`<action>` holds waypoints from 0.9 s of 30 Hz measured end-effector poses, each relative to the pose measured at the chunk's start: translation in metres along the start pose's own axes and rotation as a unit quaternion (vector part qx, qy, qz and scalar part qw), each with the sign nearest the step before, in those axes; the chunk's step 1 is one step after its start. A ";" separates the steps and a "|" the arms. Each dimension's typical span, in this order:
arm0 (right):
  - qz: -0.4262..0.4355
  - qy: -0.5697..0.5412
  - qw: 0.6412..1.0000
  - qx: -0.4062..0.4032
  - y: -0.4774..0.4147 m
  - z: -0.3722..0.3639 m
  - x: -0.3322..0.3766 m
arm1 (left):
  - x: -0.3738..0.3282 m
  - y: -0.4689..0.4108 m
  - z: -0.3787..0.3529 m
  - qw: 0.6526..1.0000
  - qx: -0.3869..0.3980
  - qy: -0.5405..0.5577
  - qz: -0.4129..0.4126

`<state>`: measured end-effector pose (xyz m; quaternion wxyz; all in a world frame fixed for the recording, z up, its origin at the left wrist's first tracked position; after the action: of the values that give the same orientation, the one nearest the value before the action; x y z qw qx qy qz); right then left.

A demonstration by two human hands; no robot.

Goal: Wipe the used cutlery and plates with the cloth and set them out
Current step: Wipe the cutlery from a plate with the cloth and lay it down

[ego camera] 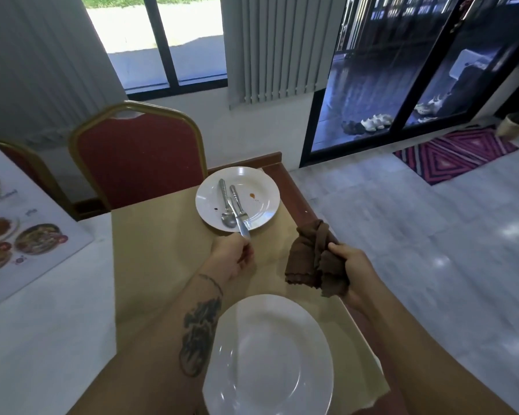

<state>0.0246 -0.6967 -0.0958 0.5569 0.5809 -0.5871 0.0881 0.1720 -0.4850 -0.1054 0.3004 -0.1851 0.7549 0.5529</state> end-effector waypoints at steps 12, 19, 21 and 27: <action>-0.025 0.059 0.990 0.124 0.039 -0.136 -0.036 | -0.007 0.091 0.042 0.960 0.098 -0.242 -0.099; 0.047 0.108 0.988 0.095 0.073 -0.222 -0.075 | -0.003 0.157 0.115 0.913 0.099 -0.367 -0.149; 0.082 0.122 0.987 0.071 0.085 -0.241 -0.073 | -0.004 0.174 0.140 0.907 0.110 -0.379 -0.145; 0.135 0.065 0.986 0.070 0.104 -0.299 -0.064 | -0.004 0.218 0.220 0.893 0.126 -0.411 -0.133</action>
<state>0.0892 -0.4031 0.0212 0.5348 0.5267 -0.6150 0.2416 0.0965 -0.2076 0.0093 0.6756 -0.0006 0.5953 0.4349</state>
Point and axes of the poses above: each hand's wrist, its own y-axis away from the middle knuckle, its own z-axis out of the back of the hand, x = y × z, the point moved 9 cm from there along -y, towards the middle knuckle, and after that the axes turned 13 degrees about x, right-handed, at the moved point
